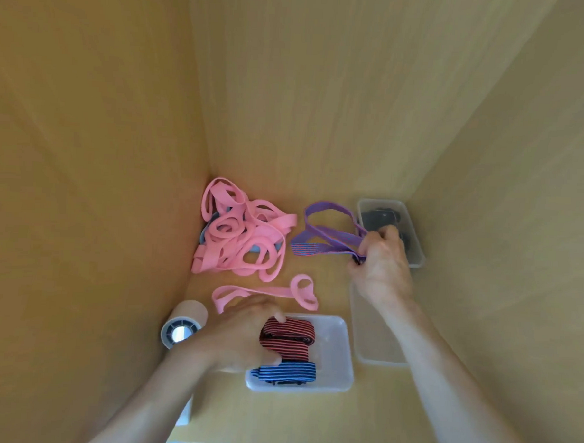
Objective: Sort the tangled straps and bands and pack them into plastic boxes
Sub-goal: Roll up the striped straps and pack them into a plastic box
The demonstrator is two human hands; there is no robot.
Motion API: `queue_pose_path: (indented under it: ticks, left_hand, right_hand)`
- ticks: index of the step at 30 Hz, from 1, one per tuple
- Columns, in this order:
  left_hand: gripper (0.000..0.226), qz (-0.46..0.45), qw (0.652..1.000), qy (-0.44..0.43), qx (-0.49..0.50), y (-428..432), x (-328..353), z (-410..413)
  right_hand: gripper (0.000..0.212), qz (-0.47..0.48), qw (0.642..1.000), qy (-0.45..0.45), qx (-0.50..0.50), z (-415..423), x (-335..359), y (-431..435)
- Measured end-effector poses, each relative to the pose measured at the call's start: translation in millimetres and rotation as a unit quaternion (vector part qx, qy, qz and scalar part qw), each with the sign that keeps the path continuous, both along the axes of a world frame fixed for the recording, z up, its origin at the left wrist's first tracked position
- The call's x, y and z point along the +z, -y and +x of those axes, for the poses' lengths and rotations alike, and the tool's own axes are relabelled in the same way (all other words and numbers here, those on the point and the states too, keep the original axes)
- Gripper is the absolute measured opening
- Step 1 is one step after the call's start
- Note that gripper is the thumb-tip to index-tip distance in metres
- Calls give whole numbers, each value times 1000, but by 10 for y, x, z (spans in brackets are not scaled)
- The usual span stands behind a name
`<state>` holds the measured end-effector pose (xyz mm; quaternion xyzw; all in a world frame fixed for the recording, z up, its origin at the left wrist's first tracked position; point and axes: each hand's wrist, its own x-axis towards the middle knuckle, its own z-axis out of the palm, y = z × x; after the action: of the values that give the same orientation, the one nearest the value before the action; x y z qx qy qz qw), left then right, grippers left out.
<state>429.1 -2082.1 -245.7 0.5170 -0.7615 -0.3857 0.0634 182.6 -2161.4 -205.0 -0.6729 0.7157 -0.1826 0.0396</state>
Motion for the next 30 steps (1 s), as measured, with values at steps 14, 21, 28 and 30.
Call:
queue_pose_path:
  ticks: [14, 21, 28, 30]
  left_hand:
    - [70, -57, 926, -353, 116, 246, 689, -383]
    - [61, -113, 915, -375, 101, 374, 943, -468]
    - [31, 29, 821, -511, 254, 520, 1050, -429]
    - [38, 69, 792, -538, 280, 536, 1035, -424]
  right_hand:
    - [5, 191, 667, 720, -5, 349, 437, -211]
    - [36, 213, 588, 779, 43, 423, 579, -205]
    - [38, 241, 600, 761, 55, 250, 650, -224]
    - [33, 235, 624, 740, 91, 228, 642, -263]
